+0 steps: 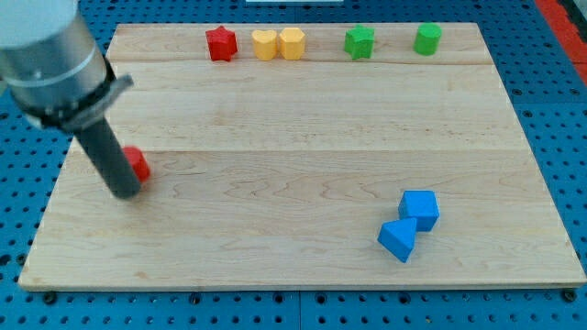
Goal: Push the red circle towards the red star
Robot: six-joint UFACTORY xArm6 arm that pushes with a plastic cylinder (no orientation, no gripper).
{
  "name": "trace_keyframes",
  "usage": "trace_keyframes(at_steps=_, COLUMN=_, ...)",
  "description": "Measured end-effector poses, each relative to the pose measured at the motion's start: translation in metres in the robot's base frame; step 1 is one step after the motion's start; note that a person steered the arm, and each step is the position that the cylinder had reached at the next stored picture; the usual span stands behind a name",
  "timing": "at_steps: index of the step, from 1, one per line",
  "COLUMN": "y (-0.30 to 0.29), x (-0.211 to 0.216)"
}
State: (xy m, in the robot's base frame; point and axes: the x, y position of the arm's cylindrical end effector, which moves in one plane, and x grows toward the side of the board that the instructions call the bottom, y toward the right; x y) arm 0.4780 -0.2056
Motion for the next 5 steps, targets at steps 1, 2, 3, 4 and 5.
trace_keyframes(at_steps=1, y=-0.017, x=-0.044)
trace_keyframes(at_steps=2, y=-0.028, x=-0.036)
trace_keyframes(at_steps=3, y=-0.050, x=-0.048)
trace_keyframes(at_steps=4, y=-0.029, x=-0.077)
trace_keyframes(at_steps=5, y=0.003, x=-0.095)
